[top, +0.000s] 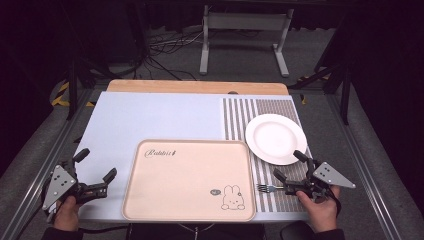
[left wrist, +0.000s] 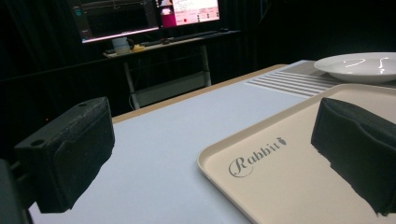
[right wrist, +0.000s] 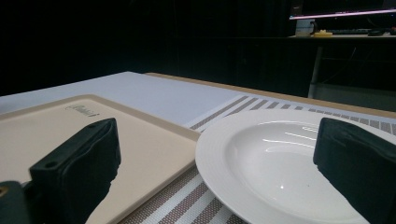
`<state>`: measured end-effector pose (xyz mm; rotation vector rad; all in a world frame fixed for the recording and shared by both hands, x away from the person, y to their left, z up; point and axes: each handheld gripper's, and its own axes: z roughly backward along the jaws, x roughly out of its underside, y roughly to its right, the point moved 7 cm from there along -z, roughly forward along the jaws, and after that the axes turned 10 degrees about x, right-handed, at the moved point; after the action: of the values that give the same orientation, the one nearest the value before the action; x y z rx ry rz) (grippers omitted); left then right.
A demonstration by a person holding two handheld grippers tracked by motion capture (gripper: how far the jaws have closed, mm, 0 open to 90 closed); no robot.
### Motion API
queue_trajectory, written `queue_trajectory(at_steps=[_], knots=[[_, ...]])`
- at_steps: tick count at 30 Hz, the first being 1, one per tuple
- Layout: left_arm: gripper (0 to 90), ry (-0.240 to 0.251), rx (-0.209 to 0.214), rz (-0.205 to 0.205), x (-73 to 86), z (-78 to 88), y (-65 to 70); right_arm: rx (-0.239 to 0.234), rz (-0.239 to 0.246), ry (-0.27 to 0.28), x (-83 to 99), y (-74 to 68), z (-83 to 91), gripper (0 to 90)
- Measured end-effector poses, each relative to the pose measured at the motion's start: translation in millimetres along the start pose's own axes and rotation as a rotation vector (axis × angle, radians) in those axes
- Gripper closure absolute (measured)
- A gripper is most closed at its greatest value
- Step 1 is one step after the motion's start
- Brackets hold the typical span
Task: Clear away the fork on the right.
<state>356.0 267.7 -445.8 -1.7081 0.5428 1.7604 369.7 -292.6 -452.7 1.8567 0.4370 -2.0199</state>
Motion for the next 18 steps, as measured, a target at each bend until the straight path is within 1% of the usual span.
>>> queue_trajectory(at_steps=[3, 18], knots=[[0.2, 0.001, -0.001, -0.007, -0.5, 0.2, -0.4, 0.0, 0.005, 0.0, 0.0, -0.3, 0.0, 1.5], [0.2, 0.001, -0.001, -0.01, -0.6, 0.4, -0.4, -0.004, 0.007, 0.0, -0.3, -1.1, -0.5, 1.5]])
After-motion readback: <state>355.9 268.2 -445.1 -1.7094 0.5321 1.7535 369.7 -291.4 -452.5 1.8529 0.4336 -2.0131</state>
